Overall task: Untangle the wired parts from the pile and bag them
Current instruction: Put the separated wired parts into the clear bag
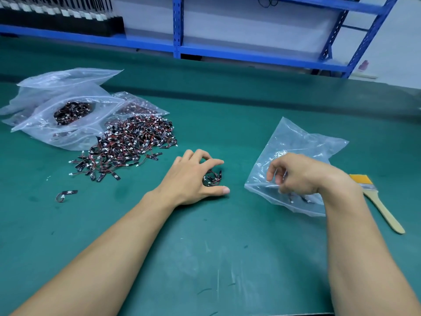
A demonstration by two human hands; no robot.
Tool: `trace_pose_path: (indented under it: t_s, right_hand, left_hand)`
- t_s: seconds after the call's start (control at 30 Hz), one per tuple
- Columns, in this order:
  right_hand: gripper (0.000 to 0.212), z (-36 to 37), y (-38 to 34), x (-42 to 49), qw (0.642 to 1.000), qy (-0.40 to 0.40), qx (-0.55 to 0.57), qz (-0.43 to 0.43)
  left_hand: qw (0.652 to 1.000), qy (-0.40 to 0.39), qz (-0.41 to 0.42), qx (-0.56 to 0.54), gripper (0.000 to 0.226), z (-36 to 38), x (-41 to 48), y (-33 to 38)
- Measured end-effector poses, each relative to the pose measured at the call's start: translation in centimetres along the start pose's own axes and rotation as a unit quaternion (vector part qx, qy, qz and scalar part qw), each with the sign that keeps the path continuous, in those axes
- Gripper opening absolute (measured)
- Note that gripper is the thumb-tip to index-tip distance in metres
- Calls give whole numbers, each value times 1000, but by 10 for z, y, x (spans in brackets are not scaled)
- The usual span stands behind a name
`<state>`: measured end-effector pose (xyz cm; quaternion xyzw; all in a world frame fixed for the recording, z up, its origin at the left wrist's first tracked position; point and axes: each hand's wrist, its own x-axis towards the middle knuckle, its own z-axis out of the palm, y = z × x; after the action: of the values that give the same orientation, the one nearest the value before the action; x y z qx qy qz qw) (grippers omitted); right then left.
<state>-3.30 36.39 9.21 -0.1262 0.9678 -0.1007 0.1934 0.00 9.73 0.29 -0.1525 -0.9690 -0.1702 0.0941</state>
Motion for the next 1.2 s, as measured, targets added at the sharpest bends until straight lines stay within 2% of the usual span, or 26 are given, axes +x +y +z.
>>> trace_pose_path:
  t_s: [0.13,0.33,0.43,0.6,0.7,0.8,0.87,0.93,1.03,1.2]
  right_hand:
    - [24,-3,-8,11,990,89,94,-53]
    - [15,16,-6,32,944,233,214,-91]
    - [14,27,1,35,926,267,243,-108]
    - [9,34,4,38,908,308,257,-120]
    - [9,35,1,39,899,316,276,-123]
    - [8,35,-3,39,895,324,280,-125]
    - [8,35,-5,40,895,330,271,-128]
    - [12,34,-7,40,890,340,276,-127]
    - [13,33,-9,39,870,368,308,-110]
    - [12,34,-14,36,853,395,325,-104]
  left_hand:
    - [1000,-28,10,7,62,2,2,0]
    - [1000,7,14,10,29,-2,4,-1]
    - [999,27,17,11,18,-2,6,-2]
    - [998,59,5,8,13,0,8,1]
    - [991,124,-5,-51,8,-2,6,3]
    - [972,178,-54,-144,8,-4,6,14]
    - [952,194,-82,-222,12,-4,10,34]
    - [943,172,-118,-258,16,0,19,59]
    - [959,117,-166,-198,17,10,33,91]
    - [980,78,-173,-67,18,14,49,118]
